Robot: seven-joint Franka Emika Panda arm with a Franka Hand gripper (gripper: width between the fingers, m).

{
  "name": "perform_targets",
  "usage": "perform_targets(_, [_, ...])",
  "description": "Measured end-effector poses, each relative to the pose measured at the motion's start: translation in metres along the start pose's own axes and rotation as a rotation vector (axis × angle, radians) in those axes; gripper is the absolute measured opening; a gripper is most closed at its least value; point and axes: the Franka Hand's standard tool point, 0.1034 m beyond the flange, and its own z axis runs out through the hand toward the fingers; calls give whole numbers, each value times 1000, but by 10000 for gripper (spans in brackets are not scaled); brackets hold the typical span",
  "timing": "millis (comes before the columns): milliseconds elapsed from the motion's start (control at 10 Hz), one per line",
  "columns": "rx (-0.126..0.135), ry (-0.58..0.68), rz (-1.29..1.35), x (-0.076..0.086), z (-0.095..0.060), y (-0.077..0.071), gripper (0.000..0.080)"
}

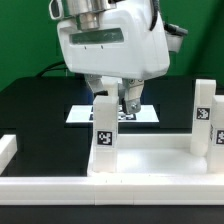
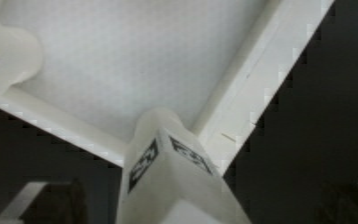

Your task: Assemble desk

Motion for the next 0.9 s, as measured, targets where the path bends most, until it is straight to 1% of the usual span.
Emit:
perform_targets(200, [-33, 16, -443, 6, 1, 5, 649])
perform_targets(300, [-39, -12, -647, 8, 3, 10, 649])
perform_targets(400, [-41, -23, -695, 9, 2, 11, 649])
perform_targets(500, [-41, -19, -650, 9, 2, 10, 649])
perform_targets(600, [-41, -19, -637, 9, 2, 11, 557])
perform_targets(700, [-40, -18, -566, 9, 2, 10, 376])
perform_targets(800, [-41, -16, -490, 9, 2, 11, 376])
perform_targets(900, [-41, -14, -437, 9, 2, 11, 294])
